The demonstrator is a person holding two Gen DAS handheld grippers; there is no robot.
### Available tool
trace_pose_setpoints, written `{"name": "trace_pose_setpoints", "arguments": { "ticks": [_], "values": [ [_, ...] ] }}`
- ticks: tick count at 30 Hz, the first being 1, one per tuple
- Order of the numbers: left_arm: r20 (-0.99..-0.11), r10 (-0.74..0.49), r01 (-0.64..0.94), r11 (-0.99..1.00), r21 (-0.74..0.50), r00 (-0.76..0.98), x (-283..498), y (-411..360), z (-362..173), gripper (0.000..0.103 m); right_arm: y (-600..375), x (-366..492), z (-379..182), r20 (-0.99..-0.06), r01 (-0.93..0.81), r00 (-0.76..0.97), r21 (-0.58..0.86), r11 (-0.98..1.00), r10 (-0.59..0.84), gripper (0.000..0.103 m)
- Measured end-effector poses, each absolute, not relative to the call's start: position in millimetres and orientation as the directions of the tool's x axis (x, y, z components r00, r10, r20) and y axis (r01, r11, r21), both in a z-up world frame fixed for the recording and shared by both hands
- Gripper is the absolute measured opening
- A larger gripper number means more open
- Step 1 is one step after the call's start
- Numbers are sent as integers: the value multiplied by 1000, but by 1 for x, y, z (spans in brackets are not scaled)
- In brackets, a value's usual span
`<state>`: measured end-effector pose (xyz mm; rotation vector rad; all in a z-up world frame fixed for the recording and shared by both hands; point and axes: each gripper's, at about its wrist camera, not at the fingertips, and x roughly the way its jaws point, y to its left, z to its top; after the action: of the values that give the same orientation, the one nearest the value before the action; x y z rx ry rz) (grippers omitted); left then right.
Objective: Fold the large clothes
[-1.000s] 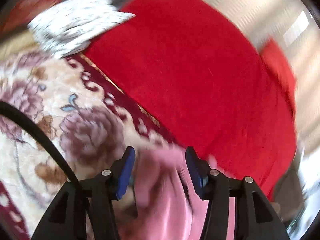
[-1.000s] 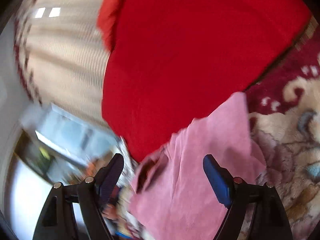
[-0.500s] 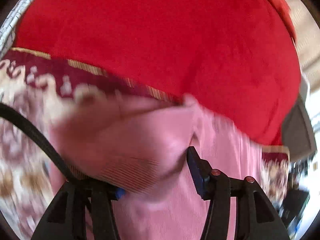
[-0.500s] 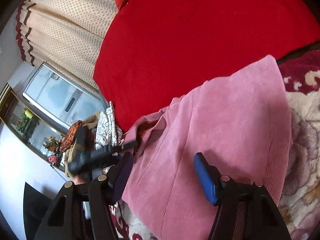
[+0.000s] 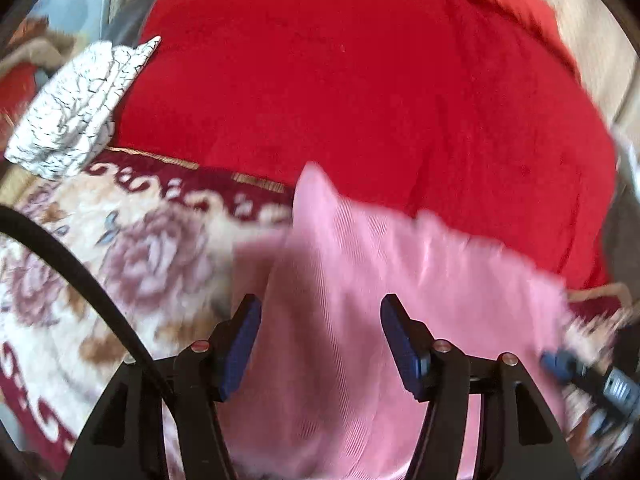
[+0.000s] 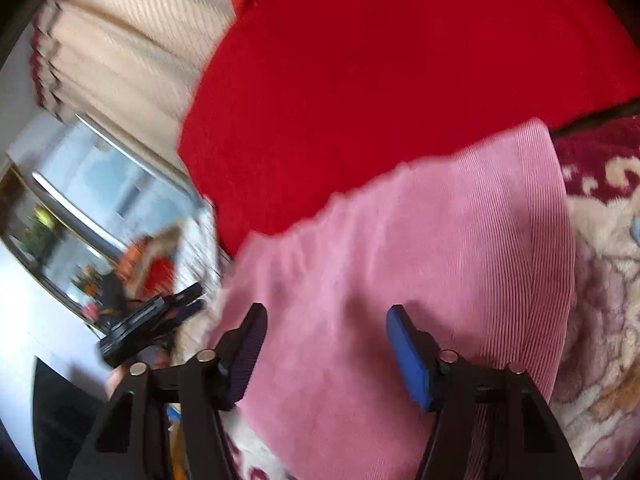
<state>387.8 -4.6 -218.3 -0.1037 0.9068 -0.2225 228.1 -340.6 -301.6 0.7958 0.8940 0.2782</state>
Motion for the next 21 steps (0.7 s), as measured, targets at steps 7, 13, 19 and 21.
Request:
{"name": "trace_pose_setpoints", "arguments": {
  "ticks": [7, 13, 19, 21],
  "values": [
    [-828, -79, 43, 997, -66, 555, 381, -14, -254, 66, -345, 203, -281, -607, 90, 644, 665, 741, 466, 40],
    [-755, -122, 119, 991, -58, 645, 351, -37, -235, 80, -340, 181, -271, -598, 78, 635, 680, 729, 490, 47],
    [-758, 55, 199, 950, 239, 650, 346, -78, -274, 84, -321, 177, -293, -693, 134, 578, 602, 787, 431, 61],
    [-755, 33, 194, 958, 210, 655, 344, -74, -274, 86, -316, 179, -283, -694, 129, 593, 584, 802, 409, 60]
  ]
}}
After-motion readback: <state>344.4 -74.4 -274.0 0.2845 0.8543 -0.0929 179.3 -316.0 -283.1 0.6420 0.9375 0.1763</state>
